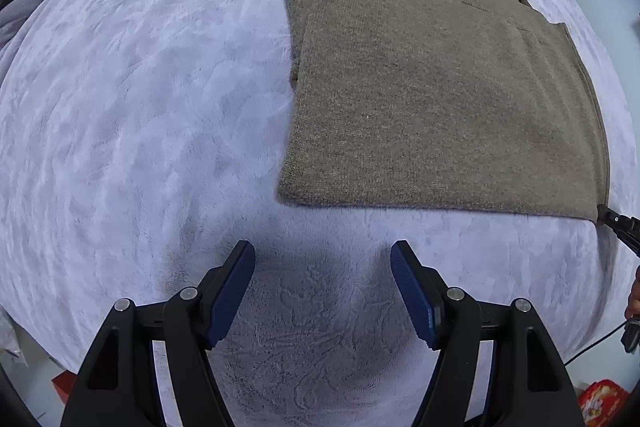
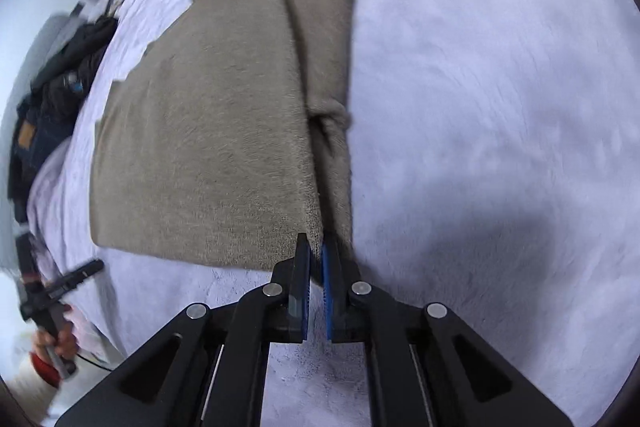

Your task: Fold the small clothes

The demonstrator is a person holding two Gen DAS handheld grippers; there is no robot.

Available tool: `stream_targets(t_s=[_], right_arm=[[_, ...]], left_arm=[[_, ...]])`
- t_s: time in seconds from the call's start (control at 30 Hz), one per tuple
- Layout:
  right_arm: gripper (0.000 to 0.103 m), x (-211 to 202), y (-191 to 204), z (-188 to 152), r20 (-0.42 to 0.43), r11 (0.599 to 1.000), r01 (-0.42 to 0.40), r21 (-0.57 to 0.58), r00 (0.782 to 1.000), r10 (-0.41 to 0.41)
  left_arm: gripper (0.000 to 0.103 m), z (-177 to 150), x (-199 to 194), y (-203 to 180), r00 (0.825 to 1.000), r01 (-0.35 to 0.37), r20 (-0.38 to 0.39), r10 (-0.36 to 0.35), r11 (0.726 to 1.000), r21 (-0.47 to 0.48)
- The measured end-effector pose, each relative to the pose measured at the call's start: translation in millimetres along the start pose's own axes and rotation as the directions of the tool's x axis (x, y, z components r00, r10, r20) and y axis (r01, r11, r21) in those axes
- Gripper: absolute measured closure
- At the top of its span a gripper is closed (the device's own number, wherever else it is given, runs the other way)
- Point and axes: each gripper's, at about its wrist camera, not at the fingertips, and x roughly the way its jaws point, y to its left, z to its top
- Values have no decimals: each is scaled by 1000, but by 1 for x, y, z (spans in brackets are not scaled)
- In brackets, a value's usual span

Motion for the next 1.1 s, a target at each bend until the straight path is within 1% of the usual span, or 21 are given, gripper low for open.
stream_targets(t_s=[0.17,0.23,0.27,0.3,0.33,0.4,0.47,0.53,0.6,0.73,0.77,0.8,0.83,0.9,0.97,1.03,1.1], right_arm=[[98,-6,-2,-3,31,999,2,36,1000,-4],[98,-11,-6,-4,43,998,15,67,999,-18],[93,-14,-8,-5,51,996,37,84,998,-41],[80,-16,-10,-7,55,993,59,101,996,-65],[75,-18,-13,-10,57,989,77,128,995,-85],[71,-22,-16,-14,55,984,79,163,995,-89],[70,-27,-9,-18,50,980,126,151,990,-135],[69,-34,4,-22,66,980,164,115,983,-172],[68,-39,19,-26,95,983,160,86,981,-167],[67,-35,47,-34,90,990,137,29,986,-139],[66,-32,55,-35,86,992,130,9,988,-130],[63,-28,63,-36,80,992,124,-12,989,-122],[61,-24,71,-36,72,993,116,-35,991,-113],[58,-17,85,-37,58,991,106,-76,993,-102],[57,-10,97,-39,40,990,86,-110,996,-82],[53,-3,108,-41,19,989,67,-132,998,-65],[53,4,117,-43,-1,988,44,-148,999,-44]], left_arm=[[32,-5,5,-4,1000,-6,-7,6,1000,3],[32,-6,7,2,1000,2,-11,-2,1000,-10],[32,-7,8,3,1000,5,-9,-5,1000,-15],[32,-7,8,3,1000,4,-8,-4,1000,-19],[32,-7,8,3,1000,-1,-7,0,1000,-20],[32,-7,10,8,1000,8,-9,-8,1000,-21],[32,-7,11,11,1000,15,-10,-16,1000,-23],[32,-7,10,13,1000,19,-8,-19,1000,-25],[32,-6,10,15,1000,23,-5,-23,999,-28],[32,-8,4,16,1000,19,6,-18,999,-33],[31,-8,3,18,1000,18,10,-18,999,-35],[13,-9,2,19,1000,18,10,-17,999,-39],[0,-9,-1,21,1000,20,16,-20,999,-46],[0,-10,-5,25,999,22,31,-21,999,-49],[0,-11,-5,31,1000,18,27,-17,999,-45],[0,-11,-4,35,1000,23,18,-22,998,-55],[0,-11,-2,38,1000,25,12,-24,998,-66]])
